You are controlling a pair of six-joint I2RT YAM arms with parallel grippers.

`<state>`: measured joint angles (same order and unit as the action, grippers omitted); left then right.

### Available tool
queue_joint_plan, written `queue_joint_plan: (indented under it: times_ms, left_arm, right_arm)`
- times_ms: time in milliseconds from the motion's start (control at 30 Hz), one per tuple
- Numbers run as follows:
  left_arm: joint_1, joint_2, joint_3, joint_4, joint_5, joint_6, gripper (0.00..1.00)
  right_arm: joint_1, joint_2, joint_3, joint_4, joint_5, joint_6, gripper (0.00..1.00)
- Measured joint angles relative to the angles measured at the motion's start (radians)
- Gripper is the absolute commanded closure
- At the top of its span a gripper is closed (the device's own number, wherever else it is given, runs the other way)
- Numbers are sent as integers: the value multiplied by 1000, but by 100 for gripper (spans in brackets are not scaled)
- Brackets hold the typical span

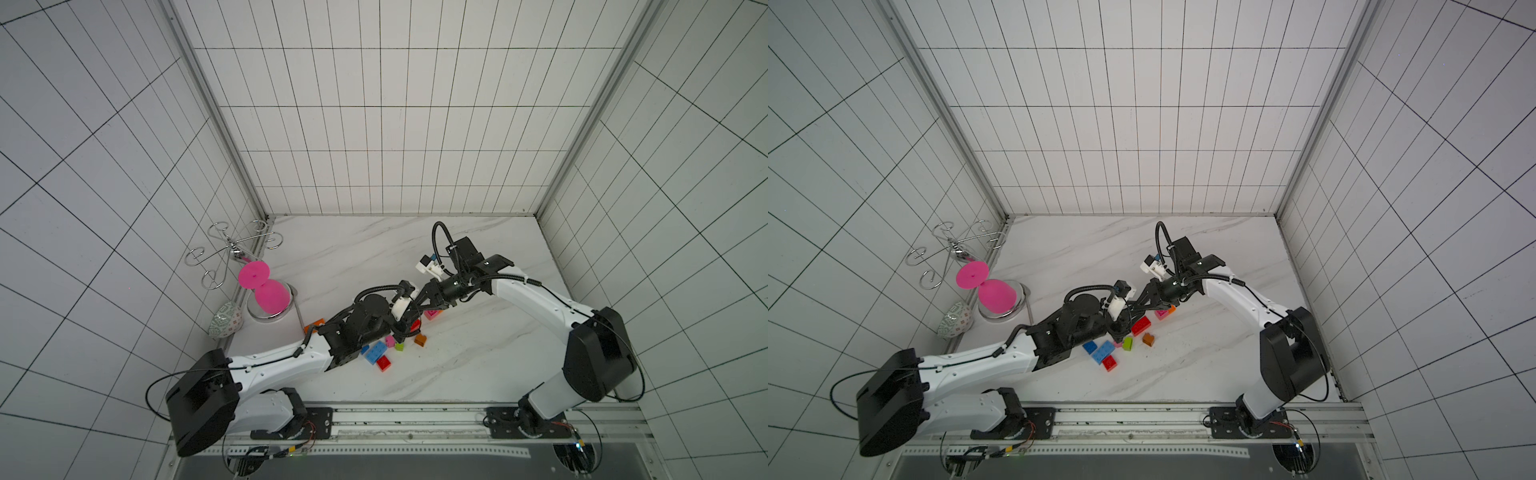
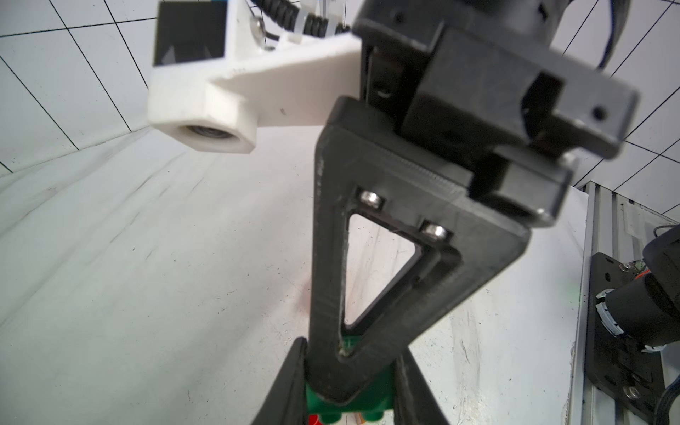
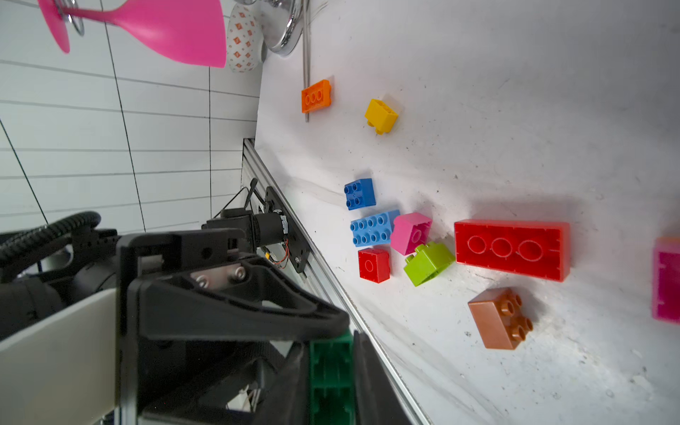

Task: Assemble the letter p with lego
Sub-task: Pick up the lego brick from the center of the board, then assemble the lego brick with the lego brick.

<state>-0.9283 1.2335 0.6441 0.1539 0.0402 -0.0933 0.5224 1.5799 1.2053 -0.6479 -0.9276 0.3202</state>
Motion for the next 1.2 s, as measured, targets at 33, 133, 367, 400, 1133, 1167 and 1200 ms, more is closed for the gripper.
queue_joint_plan:
  times_ms: [33,133,367,400,1133,1167,1200]
  left_arm:
    - [0,0,-1,-1,-1,3,69]
    - [0,0,-2,3,-6,2,47]
    - [0,-6,-2,6,-66,-34,7]
    - [3,-10,-2,5,-78,-43,3]
    - [232,3,-40,7,10,-251,2]
    - [232,-2,-40,7,10,-251,2]
    - [232,-8,-40,7,10,-252,2]
  right_arm:
    - [0,1,0,-1,2,-3,100]
    - [2,1,0,-2,13,-11,100]
    - [-21,1,0,-30,198,-42,100]
    - [-28,1,0,-31,227,-47,100]
    - [-169,204,-2,64,705,-100,100]
    - [-169,203,-3,68,703,-100,100]
    - [-169,203,-4,75,700,-98,100]
